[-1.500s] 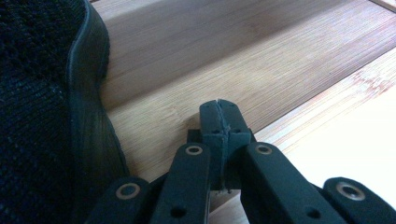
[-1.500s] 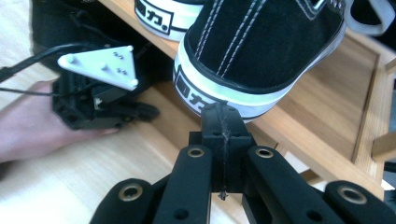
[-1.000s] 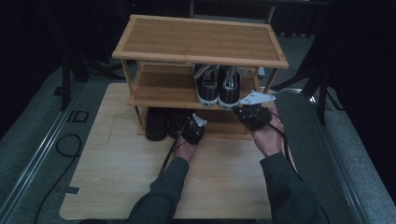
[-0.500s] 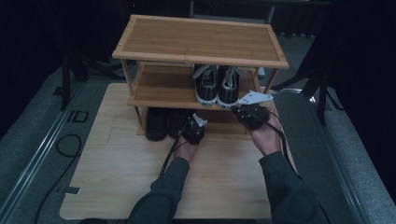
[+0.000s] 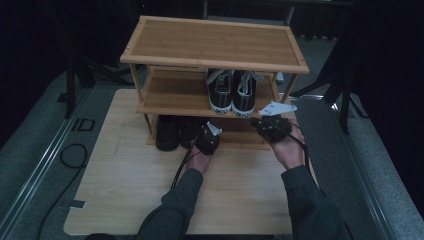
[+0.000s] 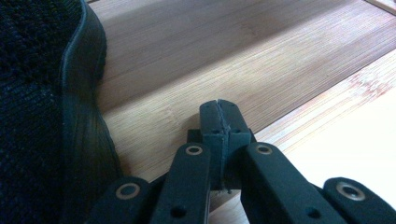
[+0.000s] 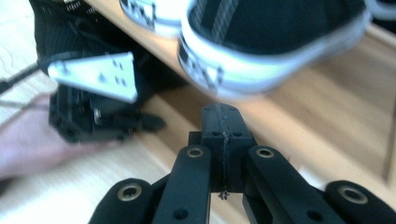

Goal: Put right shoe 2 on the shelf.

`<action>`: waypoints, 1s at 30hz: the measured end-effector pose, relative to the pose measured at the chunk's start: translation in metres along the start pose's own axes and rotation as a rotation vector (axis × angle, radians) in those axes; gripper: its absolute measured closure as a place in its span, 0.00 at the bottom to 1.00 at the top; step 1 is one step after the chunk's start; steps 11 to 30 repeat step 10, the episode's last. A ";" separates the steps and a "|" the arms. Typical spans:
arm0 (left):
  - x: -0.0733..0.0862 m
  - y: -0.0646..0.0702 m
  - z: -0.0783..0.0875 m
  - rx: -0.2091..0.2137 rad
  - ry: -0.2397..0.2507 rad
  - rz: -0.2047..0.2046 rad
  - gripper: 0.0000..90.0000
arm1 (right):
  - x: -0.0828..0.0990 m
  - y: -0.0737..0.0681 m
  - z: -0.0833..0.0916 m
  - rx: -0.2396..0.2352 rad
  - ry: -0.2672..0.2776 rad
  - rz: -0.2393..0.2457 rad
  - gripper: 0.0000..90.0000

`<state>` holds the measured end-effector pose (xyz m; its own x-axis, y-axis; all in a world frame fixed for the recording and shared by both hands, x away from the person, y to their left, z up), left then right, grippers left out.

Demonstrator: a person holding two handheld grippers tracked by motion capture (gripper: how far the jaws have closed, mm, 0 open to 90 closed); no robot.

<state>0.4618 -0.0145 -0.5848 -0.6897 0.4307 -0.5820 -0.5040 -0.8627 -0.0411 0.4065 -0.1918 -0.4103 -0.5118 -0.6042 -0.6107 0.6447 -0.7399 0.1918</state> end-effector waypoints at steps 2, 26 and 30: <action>0.000 0.000 0.000 -0.002 0.003 -0.001 1.00 | 0.013 0.005 0.002 -0.022 -0.016 -0.022 1.00; 0.000 0.000 0.000 -0.005 0.002 -0.002 1.00 | 0.055 0.017 -0.008 -0.081 -0.130 -0.100 0.96; 0.000 0.000 0.000 -0.005 0.002 -0.002 1.00 | 0.055 0.017 -0.008 -0.081 -0.130 -0.100 0.96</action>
Point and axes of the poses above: each handheld gripper's, and its own axes: z roughly backward along the jaws, x roughly out of its underside, y roughly to its right, the point moved 4 cm from there along -z, roughly forward along the jaws, and after that the axes turned 15 degrees about -y, right-handed, at the moved point
